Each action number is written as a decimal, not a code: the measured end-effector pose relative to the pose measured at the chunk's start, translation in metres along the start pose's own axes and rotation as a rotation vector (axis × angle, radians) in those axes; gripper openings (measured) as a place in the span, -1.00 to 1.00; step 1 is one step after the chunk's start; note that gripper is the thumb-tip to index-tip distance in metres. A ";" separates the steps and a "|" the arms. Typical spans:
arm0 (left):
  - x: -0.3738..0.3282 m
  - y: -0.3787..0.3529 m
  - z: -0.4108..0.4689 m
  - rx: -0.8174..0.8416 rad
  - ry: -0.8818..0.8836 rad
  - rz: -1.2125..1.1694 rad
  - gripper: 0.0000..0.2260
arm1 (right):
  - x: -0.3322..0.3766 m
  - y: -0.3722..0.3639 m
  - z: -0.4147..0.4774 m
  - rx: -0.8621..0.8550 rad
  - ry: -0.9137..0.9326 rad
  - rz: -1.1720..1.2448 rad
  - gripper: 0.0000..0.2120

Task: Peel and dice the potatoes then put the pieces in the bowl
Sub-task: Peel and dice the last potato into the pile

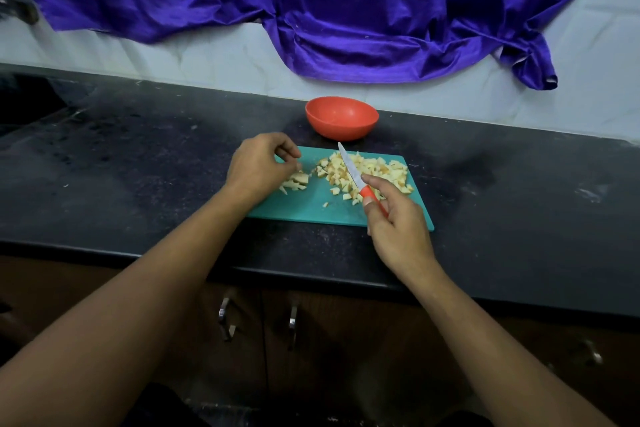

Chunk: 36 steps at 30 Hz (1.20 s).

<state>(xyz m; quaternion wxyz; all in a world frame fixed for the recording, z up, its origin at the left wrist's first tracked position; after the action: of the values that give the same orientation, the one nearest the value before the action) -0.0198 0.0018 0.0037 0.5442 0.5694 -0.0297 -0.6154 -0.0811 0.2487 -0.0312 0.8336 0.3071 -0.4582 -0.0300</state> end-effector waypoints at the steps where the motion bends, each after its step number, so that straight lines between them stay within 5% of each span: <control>1: 0.005 0.003 0.002 0.002 0.016 0.010 -0.89 | 0.000 0.000 0.000 0.001 0.002 -0.007 -0.63; 7: 0.005 -0.014 0.013 0.303 -0.010 0.196 -0.57 | 0.001 0.000 -0.001 0.005 0.013 -0.028 -0.63; 9: -0.002 -0.021 0.013 0.362 -0.033 0.252 -0.61 | 0.001 0.000 -0.001 0.006 0.014 -0.031 -0.63; 15: -0.001 -0.021 0.011 0.309 -0.066 0.219 -0.83 | 0.002 0.000 0.000 0.016 0.021 -0.052 -0.64; 24: -0.003 -0.008 -0.026 0.222 -0.201 0.181 -0.75 | 0.003 0.000 -0.001 0.024 0.023 -0.067 -0.64; 36: 0.007 -0.003 -0.054 0.191 -0.133 0.020 -0.68 | 0.022 0.000 -0.009 0.079 0.107 -0.229 -0.63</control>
<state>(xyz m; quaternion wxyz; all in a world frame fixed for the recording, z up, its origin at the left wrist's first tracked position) 0.0194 0.0297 -0.0223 0.4905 0.5763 -0.1298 -0.6406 -0.0613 0.2455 -0.0179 0.8352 0.3912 -0.3759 -0.0904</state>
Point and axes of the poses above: each hand's wrist, its own z-axis towards the middle knuckle, its own y-axis out of the back of the hand, x = y × z, the point moved 5 cm from there along z, towards the middle knuckle, and after that the axes turned 4 degrees about y, right-handed, at the moved point
